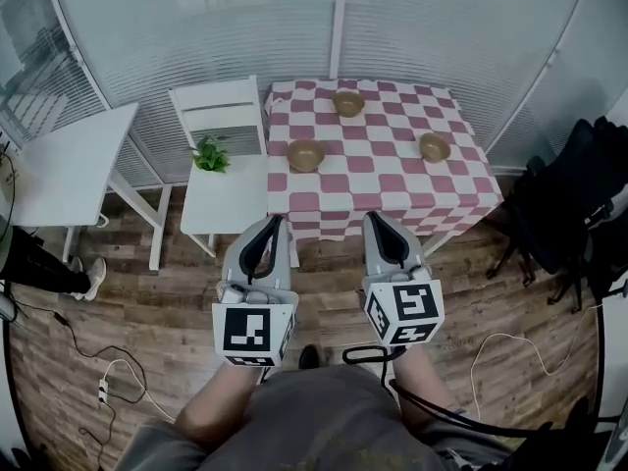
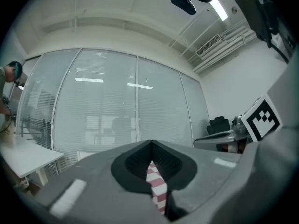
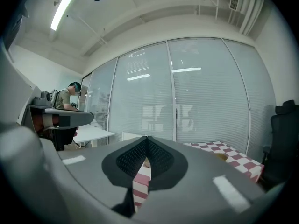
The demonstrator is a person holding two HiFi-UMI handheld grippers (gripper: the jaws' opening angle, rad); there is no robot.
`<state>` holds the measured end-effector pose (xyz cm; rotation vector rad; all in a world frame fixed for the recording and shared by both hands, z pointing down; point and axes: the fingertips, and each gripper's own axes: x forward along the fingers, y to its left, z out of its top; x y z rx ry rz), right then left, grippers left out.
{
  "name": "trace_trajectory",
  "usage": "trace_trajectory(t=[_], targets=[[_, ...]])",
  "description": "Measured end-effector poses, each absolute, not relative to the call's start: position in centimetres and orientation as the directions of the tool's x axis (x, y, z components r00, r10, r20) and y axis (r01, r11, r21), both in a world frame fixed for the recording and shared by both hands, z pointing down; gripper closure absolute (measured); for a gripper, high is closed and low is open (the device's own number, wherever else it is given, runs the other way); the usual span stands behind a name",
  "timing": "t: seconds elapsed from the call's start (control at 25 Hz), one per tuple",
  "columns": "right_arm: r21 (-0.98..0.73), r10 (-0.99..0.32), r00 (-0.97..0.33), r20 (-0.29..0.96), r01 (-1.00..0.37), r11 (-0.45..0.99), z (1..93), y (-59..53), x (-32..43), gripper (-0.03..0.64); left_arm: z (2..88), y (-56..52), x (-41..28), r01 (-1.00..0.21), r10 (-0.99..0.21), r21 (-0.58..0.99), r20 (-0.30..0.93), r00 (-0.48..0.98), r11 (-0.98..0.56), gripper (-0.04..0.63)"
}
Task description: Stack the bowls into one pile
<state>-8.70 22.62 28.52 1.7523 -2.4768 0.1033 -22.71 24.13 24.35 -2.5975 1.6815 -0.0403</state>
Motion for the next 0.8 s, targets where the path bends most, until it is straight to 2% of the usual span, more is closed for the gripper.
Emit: trace_trajectory(t=[0.48, 0.8], targets=[[-0.027, -0.932, -0.309, 0.187, -0.950, 0.310, 32.0, 15.0, -7.2, 0.591, 28.1, 16.0, -21.5, -0.903, -0.902, -0.038, 0.079, 0.424, -0.428, 0.595], [-0.064, -0.910, -0.354, 0.217, -0.935, 0.349, 33.7, 6.2, -6.1, 0.591, 28.8, 7.7, -20.6, -0.919, -0.918, -0.071, 0.125, 0.378, -0.388, 0.595]])
